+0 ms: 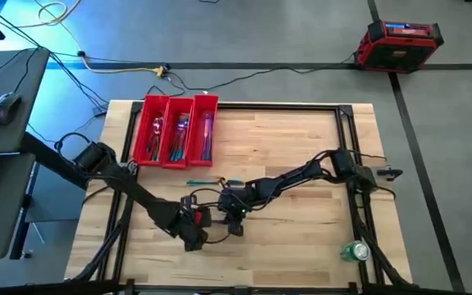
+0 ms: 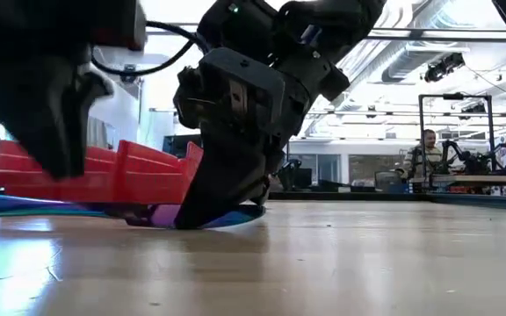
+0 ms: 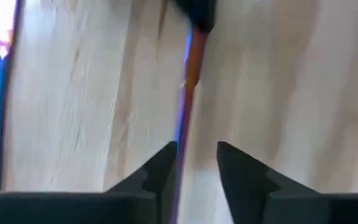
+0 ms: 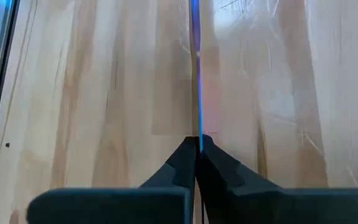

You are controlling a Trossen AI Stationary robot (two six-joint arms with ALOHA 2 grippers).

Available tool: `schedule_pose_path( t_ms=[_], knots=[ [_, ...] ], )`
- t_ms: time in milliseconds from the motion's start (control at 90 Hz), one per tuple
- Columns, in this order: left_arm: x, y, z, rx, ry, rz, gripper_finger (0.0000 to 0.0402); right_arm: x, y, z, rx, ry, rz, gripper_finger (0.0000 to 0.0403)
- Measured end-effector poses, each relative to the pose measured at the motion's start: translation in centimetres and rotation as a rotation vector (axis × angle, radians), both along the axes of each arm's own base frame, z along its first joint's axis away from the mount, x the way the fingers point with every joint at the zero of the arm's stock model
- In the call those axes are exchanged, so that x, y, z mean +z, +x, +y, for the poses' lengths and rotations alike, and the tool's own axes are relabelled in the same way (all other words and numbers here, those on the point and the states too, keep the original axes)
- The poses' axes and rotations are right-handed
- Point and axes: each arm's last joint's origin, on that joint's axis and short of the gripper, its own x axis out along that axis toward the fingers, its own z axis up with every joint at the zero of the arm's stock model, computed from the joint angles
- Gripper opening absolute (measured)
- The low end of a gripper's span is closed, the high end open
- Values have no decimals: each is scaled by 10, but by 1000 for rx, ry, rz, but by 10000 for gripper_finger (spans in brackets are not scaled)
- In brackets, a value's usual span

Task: Sort silverware
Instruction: Put the blue knife into the right red bin

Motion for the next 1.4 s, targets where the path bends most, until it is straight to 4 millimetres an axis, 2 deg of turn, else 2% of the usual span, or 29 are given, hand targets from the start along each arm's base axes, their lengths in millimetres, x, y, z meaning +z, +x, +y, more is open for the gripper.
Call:
schedule_pose_path(
  t_ms=[144, 267, 356, 511, 567, 756, 878, 1033, 1189, 1300, 1400],
  knots=[
    [-24, -9, 7, 22, -22, 44, 156, 0, 0, 0, 1, 3, -1, 0],
    [-30, -12, 9, 30, -27, 26, 155, 0, 0, 0, 2, 4, -3, 0],
    [-32, -14, 10, 29, -35, 26, 124, 0, 1, 0, 4, 5, -7, 0],
    [-32, -13, 9, 23, -55, 32, 24, 3, 0, 0, 39, -12, -29, 4],
    [-32, -13, 9, 28, -65, 38, 12, 6, 0, 0, 48, -19, -39, 15],
    [-33, -14, 8, 55, -70, 35, 5, 26, -4, 0, 103, -42, -72, 88],
    [-33, -16, 6, 109, -79, 26, 3, 44, -15, -6, 96, -96, -10, 128],
    [-31, -20, 1, 217, -70, -37, 2, 84, -36, -15, -29, -372, 41, 146],
    [-15, -28, 5, 363, -28, -146, 1, 121, -66, -21, -248, -704, 91, 145],
    [11, -34, 20, 469, 44, -283, 0, 141, -84, -25, -365, -787, 117, 144],
    [41, -35, 44, 566, 113, -457, 0, 144, -89, -29, -416, -821, 144, 144]
  ],
)
